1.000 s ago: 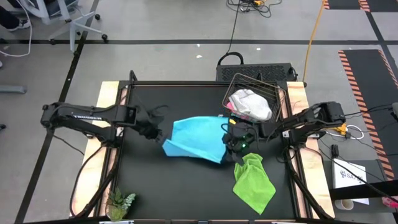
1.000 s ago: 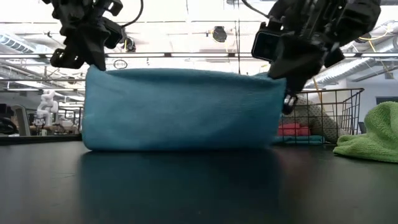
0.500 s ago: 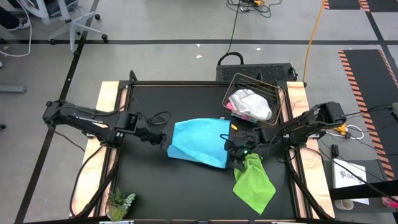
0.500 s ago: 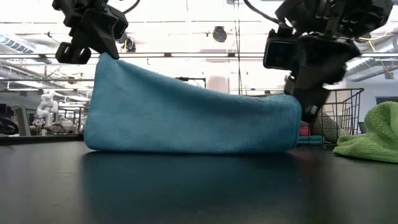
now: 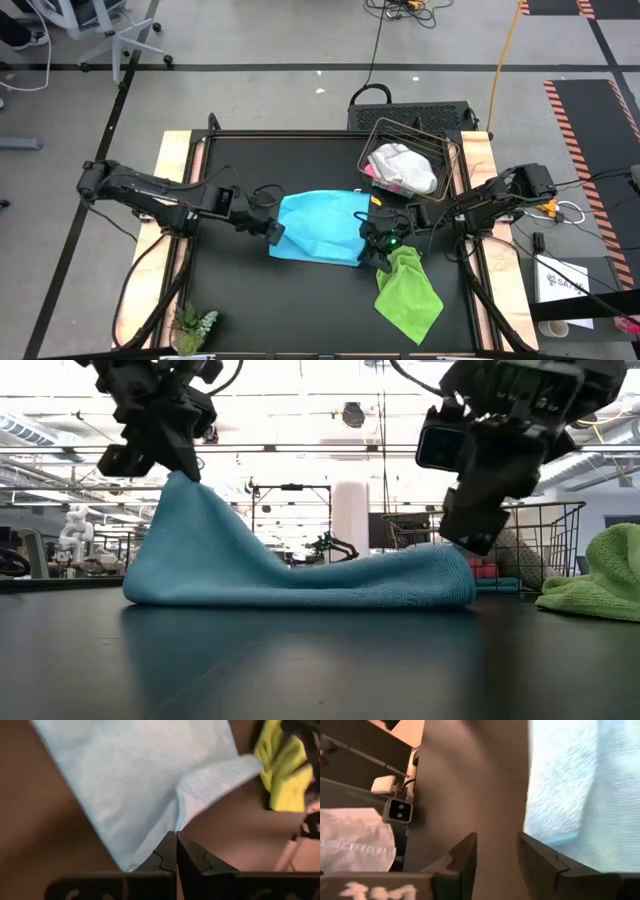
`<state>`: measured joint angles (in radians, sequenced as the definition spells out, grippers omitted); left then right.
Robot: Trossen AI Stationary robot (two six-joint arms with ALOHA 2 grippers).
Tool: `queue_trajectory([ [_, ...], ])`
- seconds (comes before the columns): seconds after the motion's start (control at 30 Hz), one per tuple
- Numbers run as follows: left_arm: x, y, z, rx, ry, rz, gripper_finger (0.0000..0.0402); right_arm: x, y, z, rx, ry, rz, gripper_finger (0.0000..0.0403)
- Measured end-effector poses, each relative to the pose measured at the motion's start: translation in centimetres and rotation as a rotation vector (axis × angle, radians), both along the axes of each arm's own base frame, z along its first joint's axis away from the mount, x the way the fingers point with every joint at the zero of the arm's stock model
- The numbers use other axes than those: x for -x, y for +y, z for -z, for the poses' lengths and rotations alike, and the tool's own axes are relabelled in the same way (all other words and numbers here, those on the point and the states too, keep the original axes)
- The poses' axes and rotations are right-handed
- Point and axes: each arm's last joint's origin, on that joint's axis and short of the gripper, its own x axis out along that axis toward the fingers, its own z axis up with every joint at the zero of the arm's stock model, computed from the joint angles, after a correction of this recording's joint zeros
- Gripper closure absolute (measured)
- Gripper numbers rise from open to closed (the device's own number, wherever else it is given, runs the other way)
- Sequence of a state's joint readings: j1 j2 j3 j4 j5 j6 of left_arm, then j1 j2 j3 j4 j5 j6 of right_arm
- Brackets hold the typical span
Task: Fold microfiber towels
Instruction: Fold the blue towel
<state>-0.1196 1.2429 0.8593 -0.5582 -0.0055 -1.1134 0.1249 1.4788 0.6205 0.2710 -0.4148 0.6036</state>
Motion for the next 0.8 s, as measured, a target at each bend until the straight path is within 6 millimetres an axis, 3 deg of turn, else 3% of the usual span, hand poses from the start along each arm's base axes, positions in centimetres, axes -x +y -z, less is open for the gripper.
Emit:
queue_trajectory([
  [0.27,-1.5,-1.1,0.8,0.065,-0.037,0.060,0.0396,-0.4,-3.4,0.6,0.042,0.008,0.114,0.0273],
  [0.43,-1.7,-2.1,0.5,0.095,-0.082,0.057,0.0397,-1.4,-4.2,1.5,0.050,-0.025,0.144,0.0273],
  [0.63,-1.7,-3.9,0.9,0.129,-0.063,0.082,0.0399,-3.5,-4.3,3.5,0.013,-0.087,0.169,0.0273],
  [0.8,-1.7,-5.3,1.3,0.155,-0.045,0.093,0.0398,-7.1,-4.2,4.4,0.010,-0.114,0.090,0.0273],
])
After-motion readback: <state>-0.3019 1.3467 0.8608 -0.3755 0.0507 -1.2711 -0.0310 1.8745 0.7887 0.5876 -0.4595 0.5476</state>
